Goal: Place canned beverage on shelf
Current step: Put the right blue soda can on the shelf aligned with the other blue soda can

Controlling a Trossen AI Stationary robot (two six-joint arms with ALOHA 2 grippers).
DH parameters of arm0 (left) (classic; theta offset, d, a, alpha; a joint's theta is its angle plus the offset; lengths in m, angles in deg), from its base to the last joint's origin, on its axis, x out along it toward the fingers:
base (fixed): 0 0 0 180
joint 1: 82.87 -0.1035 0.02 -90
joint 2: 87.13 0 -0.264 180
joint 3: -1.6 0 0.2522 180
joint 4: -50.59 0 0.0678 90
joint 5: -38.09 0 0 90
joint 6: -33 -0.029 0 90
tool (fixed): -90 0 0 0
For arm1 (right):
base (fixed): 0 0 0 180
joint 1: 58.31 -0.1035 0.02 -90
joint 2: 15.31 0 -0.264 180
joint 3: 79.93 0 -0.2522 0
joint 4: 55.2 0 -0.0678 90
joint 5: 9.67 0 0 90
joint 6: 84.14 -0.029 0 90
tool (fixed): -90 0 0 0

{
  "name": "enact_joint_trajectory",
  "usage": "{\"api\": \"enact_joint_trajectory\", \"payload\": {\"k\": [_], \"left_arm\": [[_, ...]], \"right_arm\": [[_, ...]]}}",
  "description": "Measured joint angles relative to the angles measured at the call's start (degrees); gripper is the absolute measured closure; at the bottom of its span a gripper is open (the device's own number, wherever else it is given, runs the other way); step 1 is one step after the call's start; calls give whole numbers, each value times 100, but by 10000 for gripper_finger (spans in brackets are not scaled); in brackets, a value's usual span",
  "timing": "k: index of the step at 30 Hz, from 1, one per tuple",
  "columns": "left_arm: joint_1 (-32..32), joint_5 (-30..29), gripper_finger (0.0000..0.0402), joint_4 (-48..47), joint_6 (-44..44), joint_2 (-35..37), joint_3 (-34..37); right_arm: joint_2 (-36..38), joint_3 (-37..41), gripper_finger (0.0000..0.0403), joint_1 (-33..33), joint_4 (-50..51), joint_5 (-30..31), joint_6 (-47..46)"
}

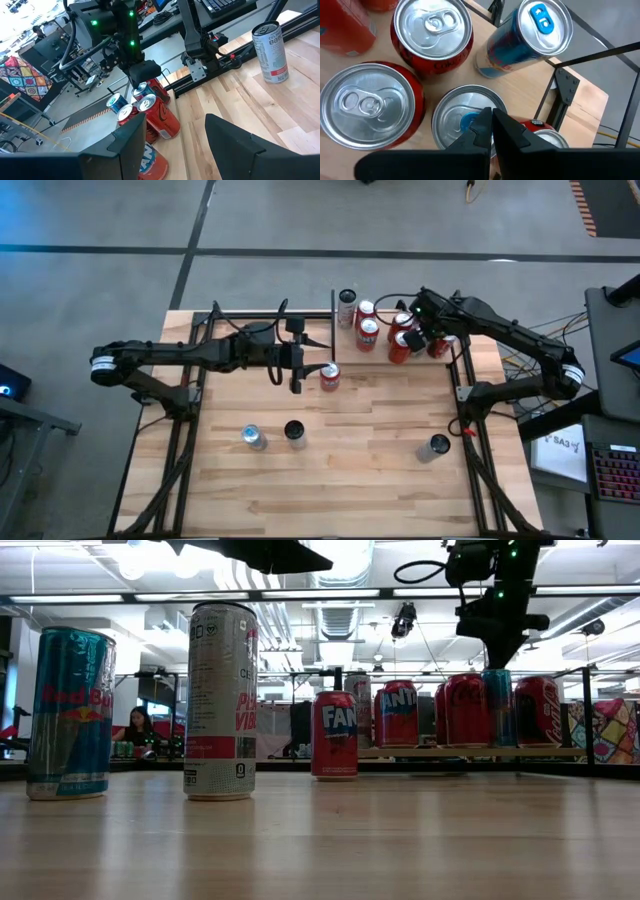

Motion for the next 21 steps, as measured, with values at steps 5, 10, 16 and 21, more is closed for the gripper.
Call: {"api": "enact_joint_trajectory", "payload": {"k": [5,10,16,21], "left_arm": [[0,0,212,0,12,0,0],[0,0,212,0,28,0,0],[0,2,212,0,94,0,0],[0,2,212,1,95,0,2]], "right_arm": [[-2,11,394,0,-6,240,15],[-9,-29,394,2,1,367,36],[-9,-140,394,2,-45,374,39],[-5,-265,394,0,-79,298,-28]]}}
